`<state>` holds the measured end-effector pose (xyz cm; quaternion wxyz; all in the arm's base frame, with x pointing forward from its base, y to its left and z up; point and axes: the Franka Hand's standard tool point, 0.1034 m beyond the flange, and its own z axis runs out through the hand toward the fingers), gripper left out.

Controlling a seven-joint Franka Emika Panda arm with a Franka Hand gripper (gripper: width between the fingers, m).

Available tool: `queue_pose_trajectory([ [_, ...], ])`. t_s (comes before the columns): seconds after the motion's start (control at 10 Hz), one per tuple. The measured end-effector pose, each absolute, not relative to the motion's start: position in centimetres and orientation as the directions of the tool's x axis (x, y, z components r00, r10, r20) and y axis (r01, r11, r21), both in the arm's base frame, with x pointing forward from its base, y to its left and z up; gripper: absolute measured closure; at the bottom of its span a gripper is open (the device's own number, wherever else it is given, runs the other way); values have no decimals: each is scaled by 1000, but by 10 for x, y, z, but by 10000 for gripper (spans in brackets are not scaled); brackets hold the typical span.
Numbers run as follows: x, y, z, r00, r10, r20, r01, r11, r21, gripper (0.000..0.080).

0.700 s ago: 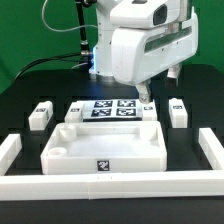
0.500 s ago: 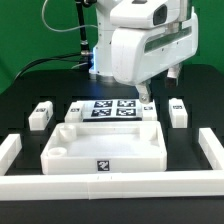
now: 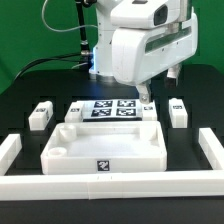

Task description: Assemble desk

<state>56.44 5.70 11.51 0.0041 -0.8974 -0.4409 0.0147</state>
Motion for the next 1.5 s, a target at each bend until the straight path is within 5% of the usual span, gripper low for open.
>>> queue_pose_trajectory([
  [0.2,563,48,115,541,841,-22,840,-541,-25,150],
  [0.6,523,0,108,81,997,-14,995,-82,-50,150],
  [0.8,523,-6,106,-12,1000,-10,998,11,-54,150],
  [1.1,522,-7,104,1,1000,-9,998,-1,-57,150],
  [1.2,507,-26,88,-10,1000,6,998,11,-57,150],
  [1.4,494,-48,71,-14,1000,11,1000,14,16,150],
  [1.5,485,-56,55,-12,1000,16,1000,12,7,150],
])
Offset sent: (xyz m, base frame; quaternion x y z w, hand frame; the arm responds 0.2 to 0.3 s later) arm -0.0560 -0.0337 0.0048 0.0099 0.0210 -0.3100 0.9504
